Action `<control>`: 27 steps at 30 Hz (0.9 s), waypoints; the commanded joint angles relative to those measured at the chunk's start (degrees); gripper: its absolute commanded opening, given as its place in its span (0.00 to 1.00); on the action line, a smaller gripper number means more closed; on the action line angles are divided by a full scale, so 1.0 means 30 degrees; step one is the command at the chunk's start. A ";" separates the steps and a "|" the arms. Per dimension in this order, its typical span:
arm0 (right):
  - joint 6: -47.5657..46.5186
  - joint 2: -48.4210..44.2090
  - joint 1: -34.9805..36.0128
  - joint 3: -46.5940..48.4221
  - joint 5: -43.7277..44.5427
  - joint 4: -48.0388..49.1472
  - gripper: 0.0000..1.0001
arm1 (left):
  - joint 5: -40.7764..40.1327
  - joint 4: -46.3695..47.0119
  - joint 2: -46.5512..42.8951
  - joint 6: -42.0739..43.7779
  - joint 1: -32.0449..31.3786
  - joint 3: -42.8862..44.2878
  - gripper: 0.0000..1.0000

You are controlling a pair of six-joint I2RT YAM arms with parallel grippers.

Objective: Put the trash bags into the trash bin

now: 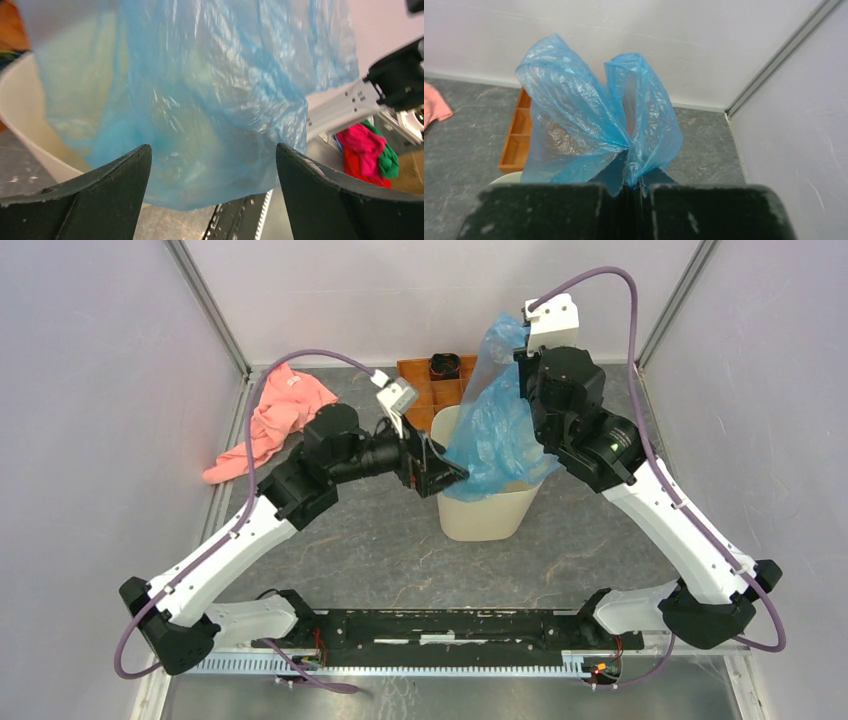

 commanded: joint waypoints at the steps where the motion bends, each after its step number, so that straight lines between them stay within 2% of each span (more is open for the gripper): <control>1: -0.0826 -0.0428 -0.0122 0.0838 0.1377 0.1555 0.00 | 0.2110 0.2871 -0.0386 -0.0863 -0.0896 -0.1120 0.99; 4: -0.0619 -0.0726 -0.0131 0.0649 -0.0559 0.1642 0.01 | 0.0380 0.3232 0.0127 -0.0775 -0.1284 -0.1149 0.97; 8: -0.0331 -0.1652 -0.0130 -0.0341 -0.3984 0.1970 0.01 | -0.5619 0.2001 0.2125 -0.0743 -0.1303 0.0262 0.86; 10: -0.0153 -0.2146 -0.0118 -0.0875 -0.4620 0.2008 0.01 | -0.7467 0.1575 0.3343 -0.0936 -0.1276 0.1336 0.77; 17: 0.0225 -0.3091 -0.0137 -0.1844 -0.5576 0.1635 0.01 | -0.9681 -0.0561 0.7424 -0.0563 -0.1205 0.5581 0.56; 19: 0.0297 -0.3256 -0.0138 -0.2339 -0.5806 0.1572 0.01 | -0.9244 -0.0742 0.7471 -0.0480 -0.1132 0.5717 0.54; 22: 0.0358 -0.3241 -0.0123 -0.2863 -0.6057 0.1028 0.01 | -0.6351 0.0132 0.6231 0.0043 -0.1153 0.3949 0.59; 24: 0.0346 -0.3055 -0.0113 -0.2783 -0.6757 0.0364 0.01 | -0.4385 0.0438 0.4991 0.0438 -0.1157 0.2347 0.65; 27: 0.0385 -0.2601 -0.0122 -0.1899 -0.8141 -0.1141 0.01 | -0.2408 0.0334 0.2589 0.0904 -0.1157 0.0122 0.82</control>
